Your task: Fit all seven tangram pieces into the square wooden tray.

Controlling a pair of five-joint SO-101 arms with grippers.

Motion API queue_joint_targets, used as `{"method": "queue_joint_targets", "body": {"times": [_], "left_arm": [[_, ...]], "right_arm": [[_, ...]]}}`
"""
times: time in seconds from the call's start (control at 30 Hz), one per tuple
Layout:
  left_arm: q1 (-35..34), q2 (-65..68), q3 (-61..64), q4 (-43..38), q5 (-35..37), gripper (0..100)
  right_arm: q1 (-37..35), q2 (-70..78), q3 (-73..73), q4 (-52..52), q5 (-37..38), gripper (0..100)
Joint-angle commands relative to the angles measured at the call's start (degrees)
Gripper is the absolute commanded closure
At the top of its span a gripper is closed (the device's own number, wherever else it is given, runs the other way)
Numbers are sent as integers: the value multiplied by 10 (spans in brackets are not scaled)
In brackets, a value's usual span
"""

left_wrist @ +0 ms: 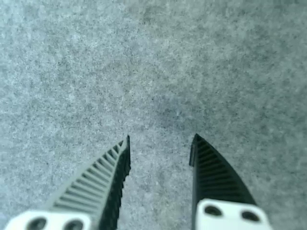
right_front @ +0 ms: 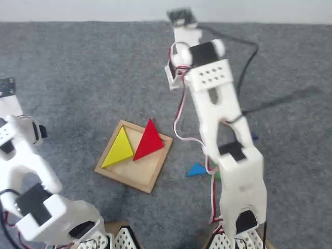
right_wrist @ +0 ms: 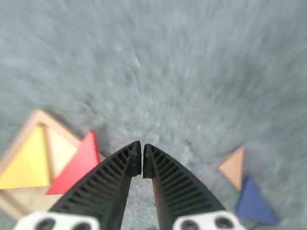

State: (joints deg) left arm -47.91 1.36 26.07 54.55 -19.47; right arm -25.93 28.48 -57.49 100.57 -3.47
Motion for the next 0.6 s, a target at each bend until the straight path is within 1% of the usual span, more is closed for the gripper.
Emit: {"method": "queue_joint_targets", "body": {"times": [0.0,0.1,0.2,0.27,0.33,0.4,0.47,0.57], "left_arm": [[16,-22,-17,-6,-4,800],[27,-22,-34,36,-4,800],[47,-23,-59,97,-5,800],[63,-23,-73,129,-3,800],[79,-23,-76,148,-1,800],[93,-23,-73,158,0,800],[102,-23,-59,157,0,800],[106,-23,-44,156,0,800]], "right_arm": [[4,-205,48,23,46,992],[-13,-343,185,22,78,992],[-55,-488,392,-25,111,991],[-74,-578,570,-102,138,991],[-78,-642,757,-217,163,991],[-78,-670,906,-339,180,989],[-78,-669,987,-420,187,989],[-81,-643,1009,-458,175,989]]}}
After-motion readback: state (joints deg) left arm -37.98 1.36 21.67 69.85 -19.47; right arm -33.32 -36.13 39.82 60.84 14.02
